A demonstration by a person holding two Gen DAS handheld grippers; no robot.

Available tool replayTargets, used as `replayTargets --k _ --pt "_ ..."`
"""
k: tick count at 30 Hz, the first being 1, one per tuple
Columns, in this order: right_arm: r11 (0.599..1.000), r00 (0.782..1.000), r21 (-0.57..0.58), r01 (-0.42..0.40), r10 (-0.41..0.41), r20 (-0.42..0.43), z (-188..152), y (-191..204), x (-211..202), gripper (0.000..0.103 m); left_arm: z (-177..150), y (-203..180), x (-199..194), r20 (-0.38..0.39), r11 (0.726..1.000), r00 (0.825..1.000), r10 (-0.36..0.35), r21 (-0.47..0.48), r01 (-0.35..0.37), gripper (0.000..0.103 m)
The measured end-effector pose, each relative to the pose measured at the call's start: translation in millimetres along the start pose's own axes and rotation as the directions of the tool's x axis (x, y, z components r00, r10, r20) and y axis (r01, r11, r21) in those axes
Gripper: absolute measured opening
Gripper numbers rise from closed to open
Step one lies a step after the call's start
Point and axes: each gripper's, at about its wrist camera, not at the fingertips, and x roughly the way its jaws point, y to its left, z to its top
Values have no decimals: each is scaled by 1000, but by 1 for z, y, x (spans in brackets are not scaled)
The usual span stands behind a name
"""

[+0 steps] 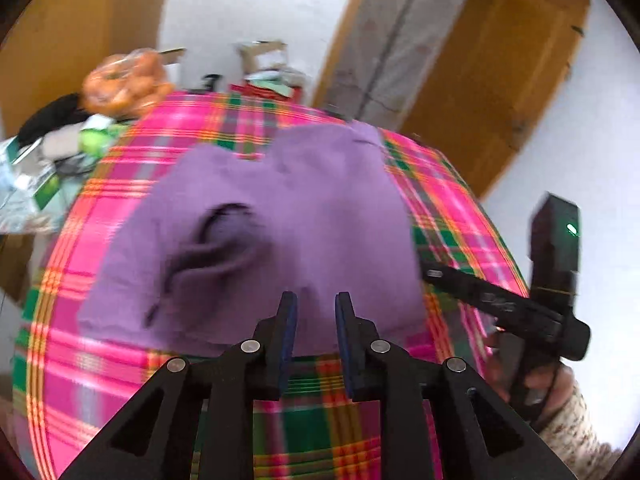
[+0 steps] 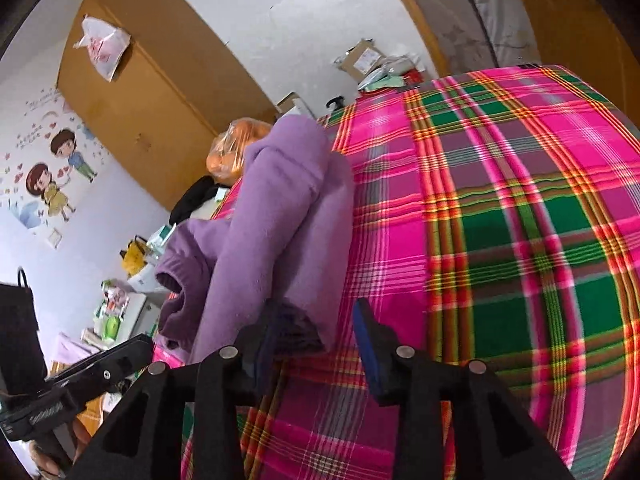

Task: Fold clothes
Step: 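Lift the purple garment with both grippers and shake it open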

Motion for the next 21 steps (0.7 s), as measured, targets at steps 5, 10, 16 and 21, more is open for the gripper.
replayTargets --k 5,10,16,21 --pt "1000 1000 -31 -5 5 -5 2 6 6 39 -3 -26 12 -41 998 999 -24 63 27 24" --pt "999 1000 -52 14 -16 -23 6 13 20 49 -3 -34 13 -39 998 999 -29 63 31 25" --pt "1000 999 -7 18 -19 -47 7 6 34 49 1 -34 33 -48 996 997 62 65 -59 25" --pt "999 998 4 42 -42 -39 8 0 38 19 3 -23 56 -90 994 990 107 47 -103 25"
